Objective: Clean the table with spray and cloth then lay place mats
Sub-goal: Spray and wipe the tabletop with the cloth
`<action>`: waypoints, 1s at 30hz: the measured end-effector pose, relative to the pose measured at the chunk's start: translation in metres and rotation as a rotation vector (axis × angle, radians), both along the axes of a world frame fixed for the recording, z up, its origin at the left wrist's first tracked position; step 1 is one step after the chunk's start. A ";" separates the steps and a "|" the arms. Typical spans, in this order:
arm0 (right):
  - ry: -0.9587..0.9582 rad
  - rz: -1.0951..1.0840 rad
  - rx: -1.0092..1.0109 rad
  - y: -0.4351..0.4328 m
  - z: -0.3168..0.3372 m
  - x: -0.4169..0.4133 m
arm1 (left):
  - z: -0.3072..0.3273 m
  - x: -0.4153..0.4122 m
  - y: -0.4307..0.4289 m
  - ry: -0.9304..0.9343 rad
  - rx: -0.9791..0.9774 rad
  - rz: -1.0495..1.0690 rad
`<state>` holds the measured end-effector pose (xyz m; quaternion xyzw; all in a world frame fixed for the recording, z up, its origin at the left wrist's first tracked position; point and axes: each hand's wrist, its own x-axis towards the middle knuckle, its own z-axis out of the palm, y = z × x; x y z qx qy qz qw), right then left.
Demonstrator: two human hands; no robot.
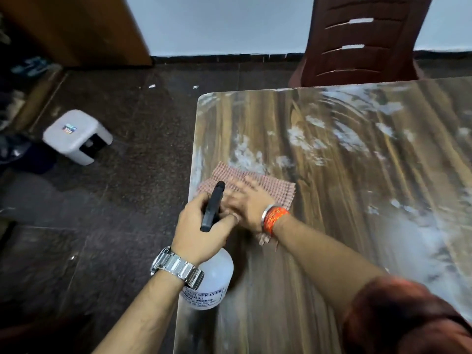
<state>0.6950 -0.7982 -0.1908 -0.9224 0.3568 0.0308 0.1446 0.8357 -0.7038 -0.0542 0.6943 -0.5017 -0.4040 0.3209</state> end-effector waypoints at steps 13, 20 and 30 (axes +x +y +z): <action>0.118 -0.336 -0.115 -0.124 0.003 0.020 | -0.003 0.039 -0.016 0.014 -0.070 0.118; 0.158 0.139 -0.111 0.065 -0.007 0.059 | 0.009 0.053 0.012 0.043 -0.133 0.039; 0.012 0.009 0.084 0.303 -0.001 0.025 | 0.037 0.042 0.104 0.134 -0.098 -0.217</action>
